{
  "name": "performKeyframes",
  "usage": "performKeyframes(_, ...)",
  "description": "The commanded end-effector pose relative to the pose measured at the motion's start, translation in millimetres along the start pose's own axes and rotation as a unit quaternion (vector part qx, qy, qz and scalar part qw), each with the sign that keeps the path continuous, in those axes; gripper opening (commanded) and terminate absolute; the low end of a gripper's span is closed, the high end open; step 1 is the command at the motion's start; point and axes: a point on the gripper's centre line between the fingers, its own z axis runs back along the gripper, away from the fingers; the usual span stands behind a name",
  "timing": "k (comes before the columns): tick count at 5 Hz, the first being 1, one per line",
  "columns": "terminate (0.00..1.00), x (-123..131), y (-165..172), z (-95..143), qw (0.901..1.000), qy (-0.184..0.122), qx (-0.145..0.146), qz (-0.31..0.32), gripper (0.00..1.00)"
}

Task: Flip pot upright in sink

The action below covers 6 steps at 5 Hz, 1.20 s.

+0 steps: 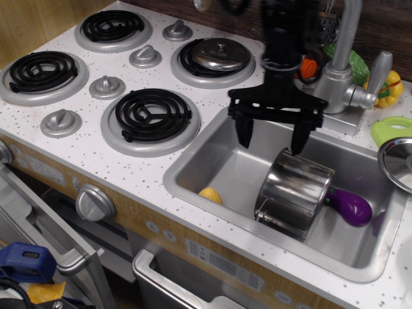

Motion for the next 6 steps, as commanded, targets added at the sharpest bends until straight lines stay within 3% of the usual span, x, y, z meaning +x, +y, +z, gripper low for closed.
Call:
performKeyframes(1, 0.00, 4.6, -0.7, 13.3, 0.9933, -0.069, -0.091, 0.018, 1.00)
performKeyframes(2, 0.00, 2.7, -4.7, 5.4, 0.9892, -0.083, -0.116, 0.034, 1.00)
performKeyframes(3, 0.00, -0.1, -6.7, -3.4, 0.9802, -0.096, -0.164, 0.054, 1.00)
performKeyframes(6, 0.00, 1.9, -35.2, -18.0, 0.9689, -0.124, -0.194, 0.090, 1.00)
